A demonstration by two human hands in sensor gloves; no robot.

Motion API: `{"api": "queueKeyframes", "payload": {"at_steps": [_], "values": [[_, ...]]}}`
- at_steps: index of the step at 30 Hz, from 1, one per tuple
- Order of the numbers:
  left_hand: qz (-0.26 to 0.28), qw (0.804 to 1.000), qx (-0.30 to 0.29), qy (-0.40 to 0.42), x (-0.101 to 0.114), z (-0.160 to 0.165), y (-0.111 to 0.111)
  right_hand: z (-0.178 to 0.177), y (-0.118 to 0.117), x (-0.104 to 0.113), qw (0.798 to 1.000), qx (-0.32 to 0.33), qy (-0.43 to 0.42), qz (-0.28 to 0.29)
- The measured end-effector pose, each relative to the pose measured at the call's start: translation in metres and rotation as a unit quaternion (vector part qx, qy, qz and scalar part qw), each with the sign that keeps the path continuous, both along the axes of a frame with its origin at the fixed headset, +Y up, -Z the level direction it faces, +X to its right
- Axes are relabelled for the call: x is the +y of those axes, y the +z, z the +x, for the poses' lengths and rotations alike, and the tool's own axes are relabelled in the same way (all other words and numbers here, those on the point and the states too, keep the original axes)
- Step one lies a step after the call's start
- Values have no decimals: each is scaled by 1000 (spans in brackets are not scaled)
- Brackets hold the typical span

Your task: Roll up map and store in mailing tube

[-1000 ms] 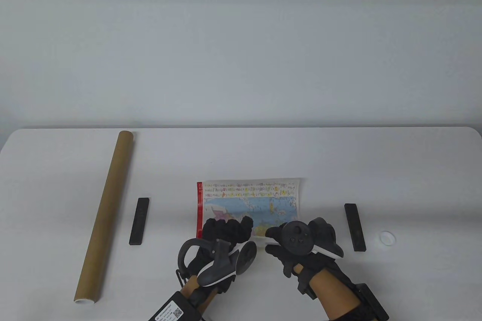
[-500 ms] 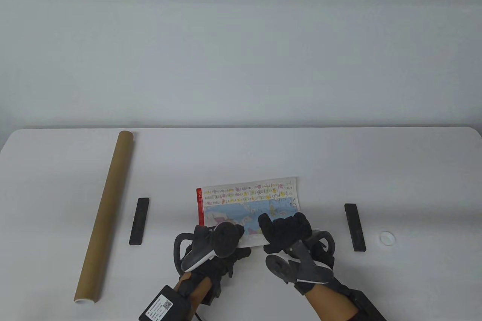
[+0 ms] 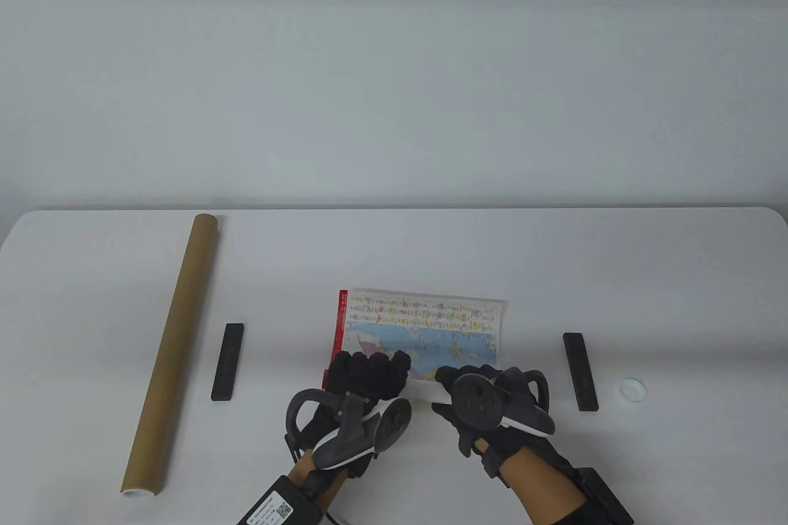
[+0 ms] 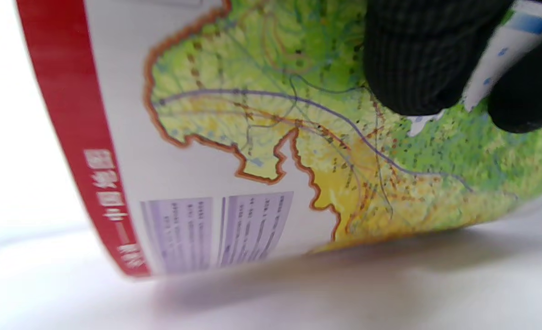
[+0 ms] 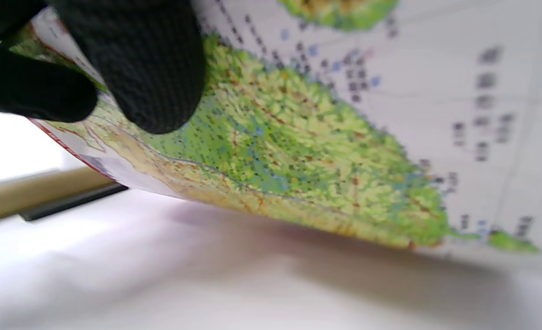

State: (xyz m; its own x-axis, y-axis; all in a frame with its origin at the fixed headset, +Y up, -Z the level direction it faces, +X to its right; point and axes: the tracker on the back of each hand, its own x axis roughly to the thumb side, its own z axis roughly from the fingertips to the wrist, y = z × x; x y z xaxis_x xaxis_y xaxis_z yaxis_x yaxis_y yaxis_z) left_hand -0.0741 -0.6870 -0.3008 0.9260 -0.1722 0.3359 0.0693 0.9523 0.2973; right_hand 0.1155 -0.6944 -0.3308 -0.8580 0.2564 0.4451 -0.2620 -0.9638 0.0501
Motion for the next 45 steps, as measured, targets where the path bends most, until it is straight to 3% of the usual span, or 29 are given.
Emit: {"api": "queueKeyframes", "payload": {"at_steps": [4,7,12,16,20,22,27,30,33,35,37,40,43,45], "values": [[35,999,-19,-29,2,4,3,8,-8,-9,997,24,-47,-54],[9,999,-12,-29,1,4,0,7,-5,-8,999,24,-30,-23],[-79,996,4,29,-1,-3,-11,-7,12,4,991,38,75,100],[-182,978,23,99,-6,-16,-24,-21,27,10,975,58,121,177],[-273,946,10,172,-10,-26,-31,-28,32,10,965,66,148,206],[-280,944,-2,173,-11,-25,-31,-28,31,9,968,62,144,198],[-238,962,-25,133,-9,-14,-24,-26,25,8,971,46,154,178],[-137,989,-11,47,-1,-3,-11,-19,16,3,984,30,122,126],[-54,997,20,-44,6,8,2,-9,6,1,996,16,66,59],[-22,998,24,-46,6,11,6,-4,2,-1,1000,18,12,21],[-19,999,18,-45,5,11,5,0,-2,-4,999,30,-23,-22],[-13,999,18,-30,7,8,1,-1,1,-3,998,42,-40,-10],[-51,998,29,-12,7,2,-6,-7,9,2,997,54,2,56],[-109,993,39,21,4,-6,-13,-15,18,7,990,59,57,117]]}}
